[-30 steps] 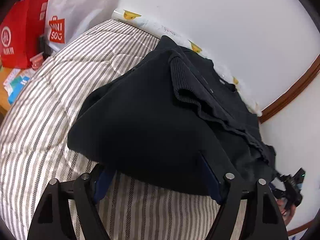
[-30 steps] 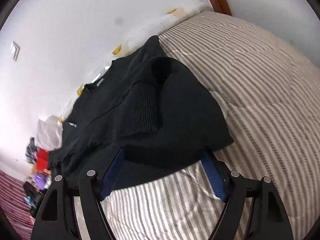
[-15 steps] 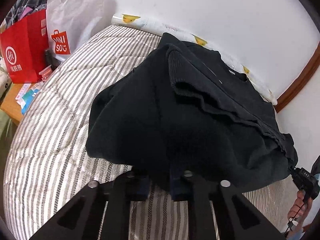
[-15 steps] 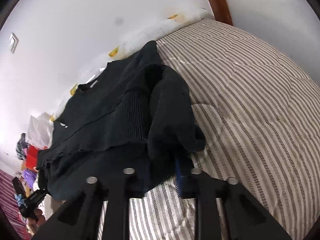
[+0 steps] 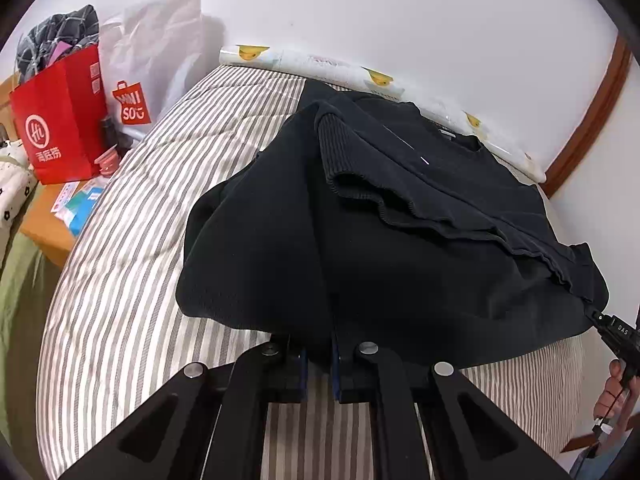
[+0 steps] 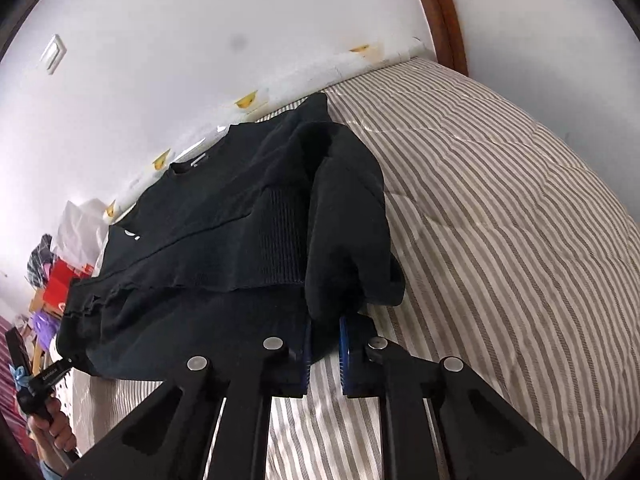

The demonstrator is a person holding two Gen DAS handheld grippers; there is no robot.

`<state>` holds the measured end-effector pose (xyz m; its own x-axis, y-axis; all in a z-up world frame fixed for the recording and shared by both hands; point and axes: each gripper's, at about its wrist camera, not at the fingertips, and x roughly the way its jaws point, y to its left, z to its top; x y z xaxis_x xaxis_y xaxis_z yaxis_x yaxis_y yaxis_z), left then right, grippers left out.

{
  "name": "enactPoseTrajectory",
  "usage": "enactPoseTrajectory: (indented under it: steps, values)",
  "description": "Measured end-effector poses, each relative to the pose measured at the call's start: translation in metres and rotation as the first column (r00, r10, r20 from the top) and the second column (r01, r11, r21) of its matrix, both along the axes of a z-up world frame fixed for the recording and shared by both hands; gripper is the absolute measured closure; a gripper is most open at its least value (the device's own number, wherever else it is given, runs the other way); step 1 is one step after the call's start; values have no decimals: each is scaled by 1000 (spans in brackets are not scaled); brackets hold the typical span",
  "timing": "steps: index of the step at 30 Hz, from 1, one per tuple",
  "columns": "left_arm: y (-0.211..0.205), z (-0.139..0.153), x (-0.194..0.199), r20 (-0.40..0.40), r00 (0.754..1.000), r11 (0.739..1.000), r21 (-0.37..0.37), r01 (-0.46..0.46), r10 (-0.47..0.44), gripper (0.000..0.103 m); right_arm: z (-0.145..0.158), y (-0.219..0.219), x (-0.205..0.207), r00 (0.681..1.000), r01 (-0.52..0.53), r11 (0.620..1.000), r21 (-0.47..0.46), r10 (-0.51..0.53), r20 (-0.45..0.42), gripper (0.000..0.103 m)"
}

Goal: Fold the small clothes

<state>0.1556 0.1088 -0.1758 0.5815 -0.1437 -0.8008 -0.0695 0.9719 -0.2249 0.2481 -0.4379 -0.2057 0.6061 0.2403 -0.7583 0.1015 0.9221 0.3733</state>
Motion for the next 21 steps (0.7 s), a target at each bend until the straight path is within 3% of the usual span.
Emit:
enactPoseTrajectory:
  steps: [11, 17, 21]
  values:
    - [-5, -4, -75, 10, 998, 994, 79, 69, -70, 94, 4, -5, -81, 999, -32, 999, -41, 32, -5, 92]
    - [-6, -6, -92, 9, 997, 993, 87, 80, -81, 92, 2, -2, -107, 999, -34, 996, -82, 33, -13, 92]
    - [0, -7, -98, -16, 997, 996, 41, 76, -75, 88, 8, -3, -112, 999, -14, 989, -148, 8, -43, 83]
